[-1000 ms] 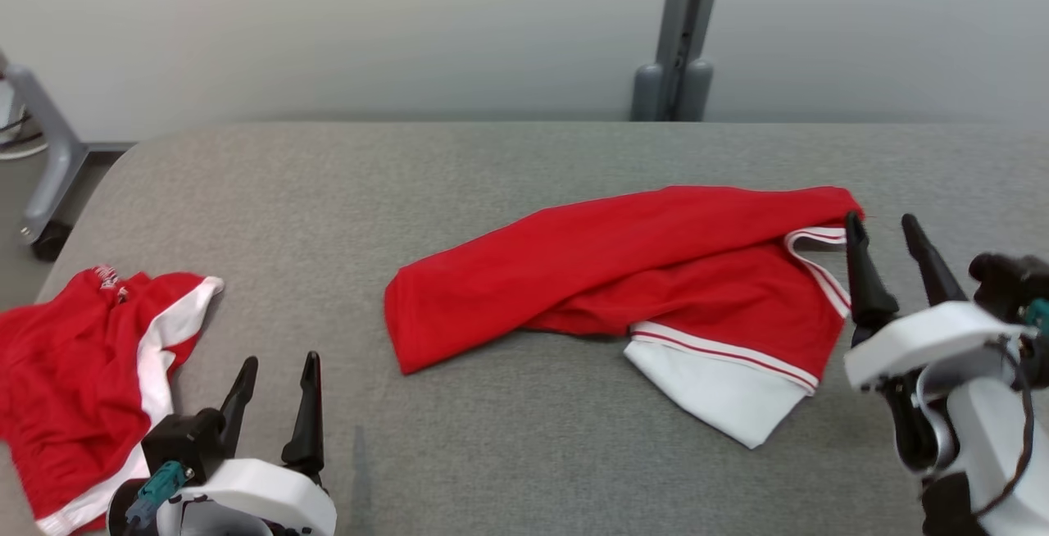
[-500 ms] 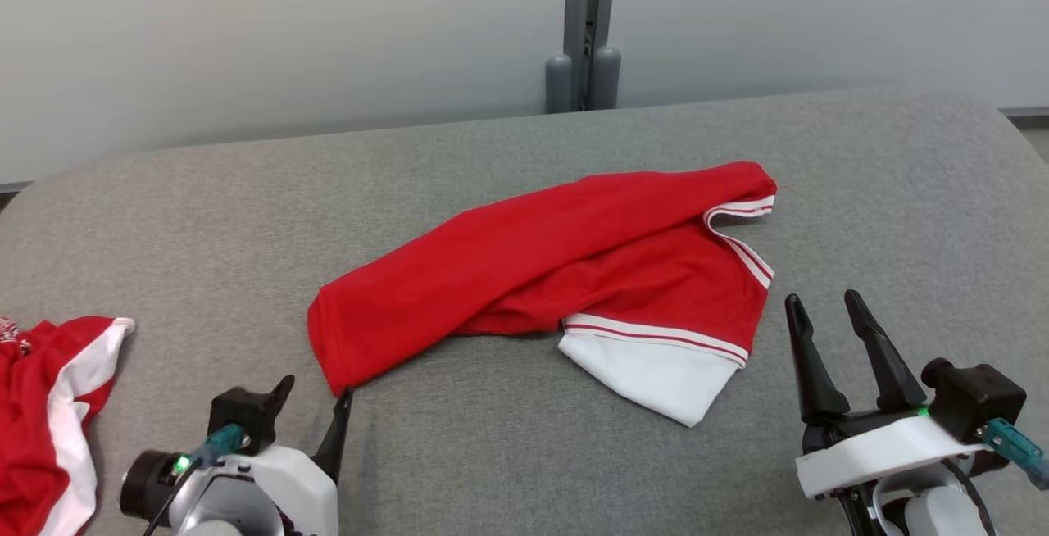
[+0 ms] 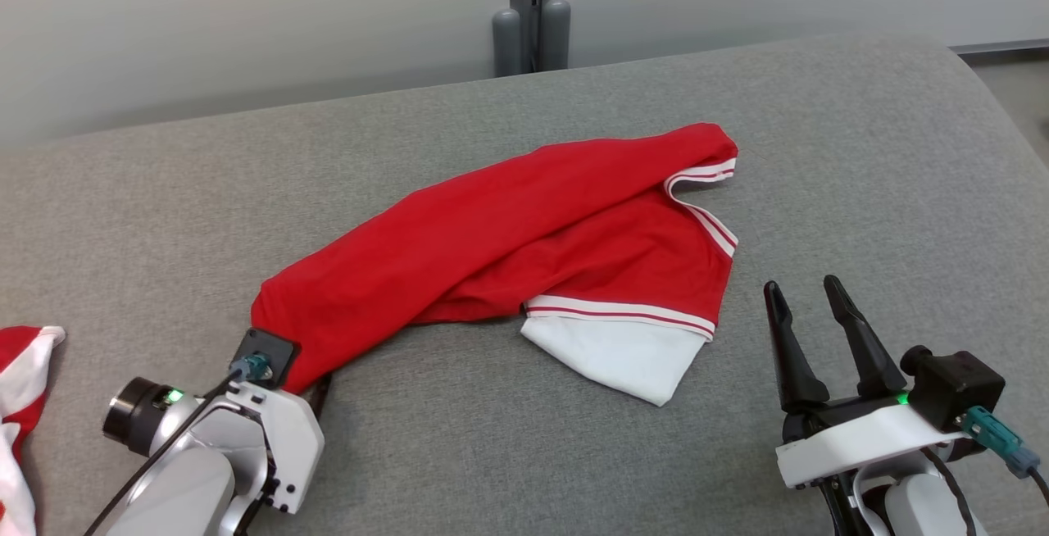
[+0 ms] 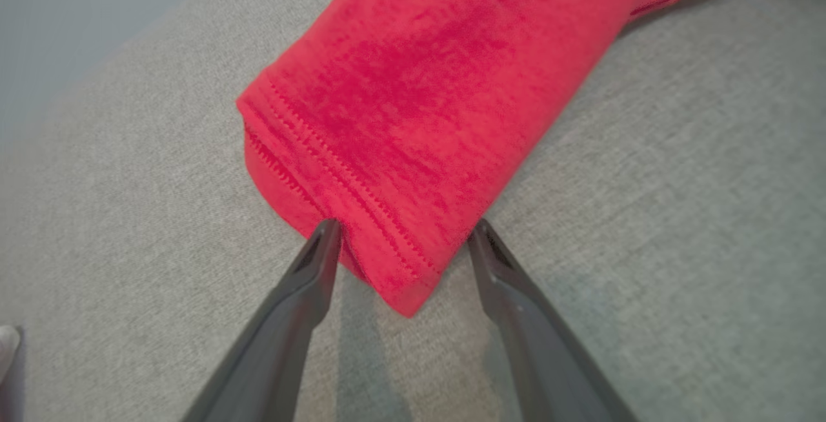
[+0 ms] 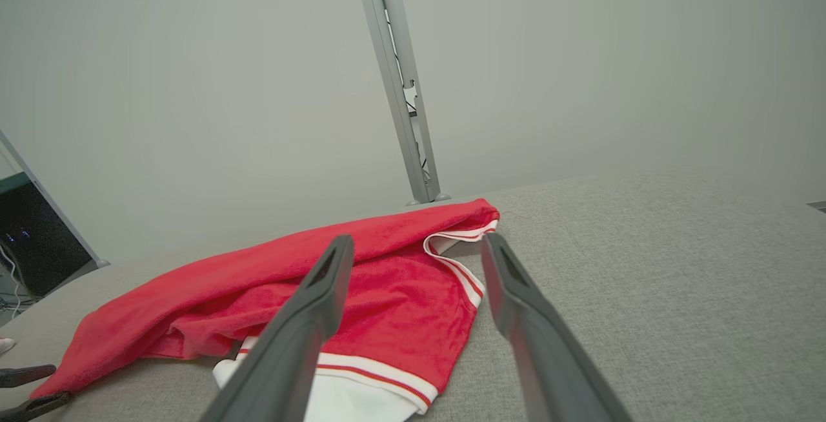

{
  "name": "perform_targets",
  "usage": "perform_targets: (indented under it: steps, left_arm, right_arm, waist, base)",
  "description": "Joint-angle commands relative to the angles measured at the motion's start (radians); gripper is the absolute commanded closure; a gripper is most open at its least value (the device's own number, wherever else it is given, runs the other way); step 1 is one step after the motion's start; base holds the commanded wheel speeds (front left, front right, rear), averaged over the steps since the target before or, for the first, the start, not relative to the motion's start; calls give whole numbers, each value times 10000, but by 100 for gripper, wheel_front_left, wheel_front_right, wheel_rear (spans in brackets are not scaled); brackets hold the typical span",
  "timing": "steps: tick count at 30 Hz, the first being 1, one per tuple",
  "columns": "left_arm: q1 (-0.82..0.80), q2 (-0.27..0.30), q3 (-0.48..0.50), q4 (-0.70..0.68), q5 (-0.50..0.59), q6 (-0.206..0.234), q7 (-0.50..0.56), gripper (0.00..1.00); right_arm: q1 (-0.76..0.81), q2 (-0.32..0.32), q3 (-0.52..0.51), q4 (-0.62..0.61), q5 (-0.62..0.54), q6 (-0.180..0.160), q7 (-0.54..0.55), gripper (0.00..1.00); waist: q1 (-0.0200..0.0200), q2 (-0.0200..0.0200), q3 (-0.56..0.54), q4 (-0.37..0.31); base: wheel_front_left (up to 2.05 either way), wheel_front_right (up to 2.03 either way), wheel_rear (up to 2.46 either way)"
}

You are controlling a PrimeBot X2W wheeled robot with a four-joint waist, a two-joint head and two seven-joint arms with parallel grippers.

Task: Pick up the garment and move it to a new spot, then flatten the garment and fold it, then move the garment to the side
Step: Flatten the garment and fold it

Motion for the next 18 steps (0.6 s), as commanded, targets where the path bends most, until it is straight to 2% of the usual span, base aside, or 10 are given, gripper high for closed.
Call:
perform_targets:
  steps: [1,2,3,4,5,8,12,15,18]
  left_arm:
    - [-252,10,-32,174,72,62,132,0]
    - [-315,-1,-52,284,89,94,206,4]
    - [-377,-1,-52,335,70,99,227,38]
    - [-377,-1,-52,335,70,99,227,38]
    - [-406,12,-30,339,8,75,234,100]
    - [-280,79,101,10,-258,-104,204,100]
    - [-81,365,591,-1133,-867,-119,388,100]
    - [-185,743,1235,-2221,-1752,-373,966,100]
    - [-514,1354,1846,-2973,-2735,-760,2014,100]
  right_arm:
    - [-147,-14,35,31,-59,1,-2,0]
    - [-143,-4,46,43,-49,1,-2,0]
    - [-130,9,38,37,-40,1,-2,0]
    - [-130,9,38,37,-40,1,-2,0]
    - [-112,18,32,19,-35,1,-2,0]
    - [-1,39,-64,-35,-66,1,-2,0]
    - [63,63,-196,-125,-94,1,-2,0]
    - [-14,68,-223,-183,-121,1,-2,0]
    - [-188,73,-164,-224,-122,1,-2,0]
  waist:
    - [0,0,50,-116]
    - [0,0,53,-162]
    - [0,0,56,-207]
    - [0,0,56,-207]
    - [0,0,57,-254]
    - [0,0,67,-350]
    - [0,0,162,-386]
    - [0,0,352,-404]
    - [0,0,596,-485]
  base:
    - [0,0,0]
    - [0,0,0]
    - [0,0,0]
    - [0,0,0]
    - [0,0,0]
    - [0,0,0]
    - [0,0,0]
    - [0,0,0]
    - [0,0,0]
